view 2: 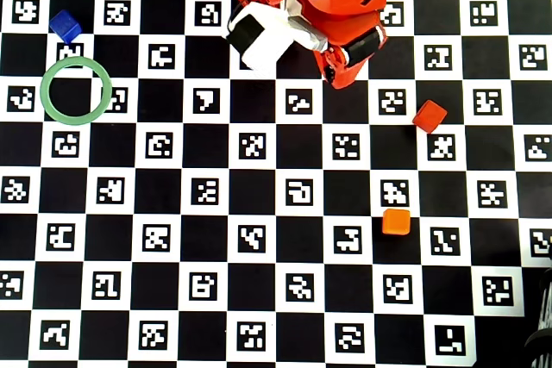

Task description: Grab the red cube then put it in the green circle then put the blue cube on top and finally the orange cube on top

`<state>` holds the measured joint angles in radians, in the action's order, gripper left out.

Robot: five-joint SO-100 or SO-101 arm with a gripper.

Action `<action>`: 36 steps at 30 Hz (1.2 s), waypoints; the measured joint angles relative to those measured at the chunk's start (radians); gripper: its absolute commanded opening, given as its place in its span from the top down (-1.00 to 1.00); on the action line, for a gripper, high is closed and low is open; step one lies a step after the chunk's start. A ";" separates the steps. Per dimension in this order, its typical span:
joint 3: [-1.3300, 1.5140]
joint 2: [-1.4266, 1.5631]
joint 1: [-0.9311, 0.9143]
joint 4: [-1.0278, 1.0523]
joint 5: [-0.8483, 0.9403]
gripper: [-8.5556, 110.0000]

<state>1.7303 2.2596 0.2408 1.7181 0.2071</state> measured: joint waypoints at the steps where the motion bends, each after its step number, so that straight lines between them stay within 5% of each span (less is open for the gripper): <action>1: -0.023 -0.029 0.000 0.008 -0.038 0.70; 14: -0.213 -0.268 0.103 0.017 -0.580 0.38; 25: -0.255 -0.318 0.364 0.025 -0.732 0.25; 36: -0.281 -0.469 0.394 0.025 -0.905 0.24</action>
<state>1.4496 1.7902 0.6351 1.7426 -0.6980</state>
